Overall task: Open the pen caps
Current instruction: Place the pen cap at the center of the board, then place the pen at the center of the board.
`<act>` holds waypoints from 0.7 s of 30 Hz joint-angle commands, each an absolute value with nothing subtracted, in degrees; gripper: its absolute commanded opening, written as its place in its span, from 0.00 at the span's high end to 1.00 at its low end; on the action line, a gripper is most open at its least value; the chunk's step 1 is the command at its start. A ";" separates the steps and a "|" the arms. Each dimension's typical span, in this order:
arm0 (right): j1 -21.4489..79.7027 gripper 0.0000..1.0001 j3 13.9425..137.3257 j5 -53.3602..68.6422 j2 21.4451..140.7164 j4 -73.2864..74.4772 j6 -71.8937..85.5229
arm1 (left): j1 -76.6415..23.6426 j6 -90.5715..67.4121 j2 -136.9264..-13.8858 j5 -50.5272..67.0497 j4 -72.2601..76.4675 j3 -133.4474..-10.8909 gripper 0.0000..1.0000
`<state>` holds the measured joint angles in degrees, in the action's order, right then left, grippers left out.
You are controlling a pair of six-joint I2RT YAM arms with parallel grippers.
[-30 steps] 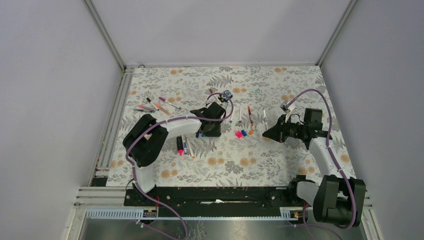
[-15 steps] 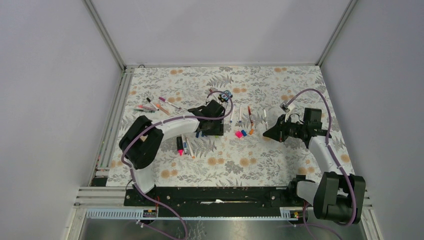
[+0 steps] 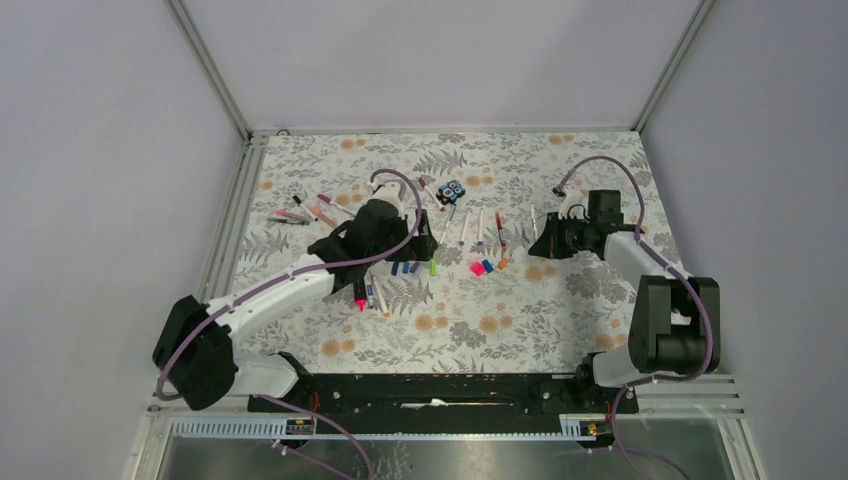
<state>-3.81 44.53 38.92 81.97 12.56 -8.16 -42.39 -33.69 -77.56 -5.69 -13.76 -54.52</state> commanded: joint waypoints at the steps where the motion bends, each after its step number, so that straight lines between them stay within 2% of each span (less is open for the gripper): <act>1: 0.44 1.00 51.54 29.50 88.18 12.02 -3.43 | -38.83 -31.33 -70.25 -6.60 -3.56 -47.62 0.01; 9: 3.46 1.00 64.68 27.58 102.47 19.23 -1.50 | -34.43 -31.36 -64.39 -6.30 -2.75 -42.55 0.01; 21: 5.26 0.95 72.24 26.77 110.47 23.50 -1.08 | -33.32 -31.41 -64.18 -6.77 -2.99 -41.75 0.01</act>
<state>4.45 69.01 27.88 108.97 21.12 -1.72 -33.85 -32.34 -65.65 -6.02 -5.89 -41.74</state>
